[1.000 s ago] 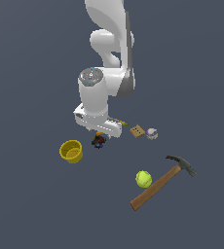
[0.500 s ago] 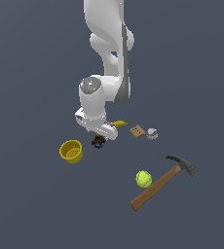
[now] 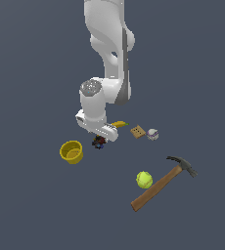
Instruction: Pick up a designated object from a clutter of objects.
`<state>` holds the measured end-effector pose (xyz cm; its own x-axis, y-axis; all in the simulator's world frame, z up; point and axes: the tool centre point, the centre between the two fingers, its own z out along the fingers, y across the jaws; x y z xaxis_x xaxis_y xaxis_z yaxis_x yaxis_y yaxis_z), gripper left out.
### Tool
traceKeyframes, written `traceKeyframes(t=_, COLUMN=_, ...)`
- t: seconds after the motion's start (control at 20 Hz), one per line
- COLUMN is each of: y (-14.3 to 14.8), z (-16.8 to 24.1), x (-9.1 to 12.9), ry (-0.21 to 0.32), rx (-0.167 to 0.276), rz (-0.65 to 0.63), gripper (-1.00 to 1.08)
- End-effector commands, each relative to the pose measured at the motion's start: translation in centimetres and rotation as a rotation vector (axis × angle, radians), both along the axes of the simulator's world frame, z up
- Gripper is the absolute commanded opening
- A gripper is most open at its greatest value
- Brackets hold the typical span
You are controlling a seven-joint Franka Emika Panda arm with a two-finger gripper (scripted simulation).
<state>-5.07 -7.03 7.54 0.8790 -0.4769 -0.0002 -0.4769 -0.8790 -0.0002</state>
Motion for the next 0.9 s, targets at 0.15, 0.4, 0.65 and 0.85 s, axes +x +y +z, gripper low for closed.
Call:
traceKeyframes(t=0.15, y=0.0, z=-2.2, x=-0.1, ry=0.000, rx=0.000, rz=-0.002, gripper=1.00)
traceKeyframes(t=0.4, y=0.0, z=-4.0, x=-0.1, ry=0.000, rx=0.000, rz=-0.002, gripper=1.00)
traceKeyframes(t=0.65, y=0.0, z=-4.5, x=-0.1, ry=0.000, rx=0.000, rz=-0.003, gripper=-1.00)
traceKeyframes(t=0.85, y=0.0, z=-4.5, x=-0.1, ry=0.000, rx=0.000, rz=-0.003, gripper=-1.00)
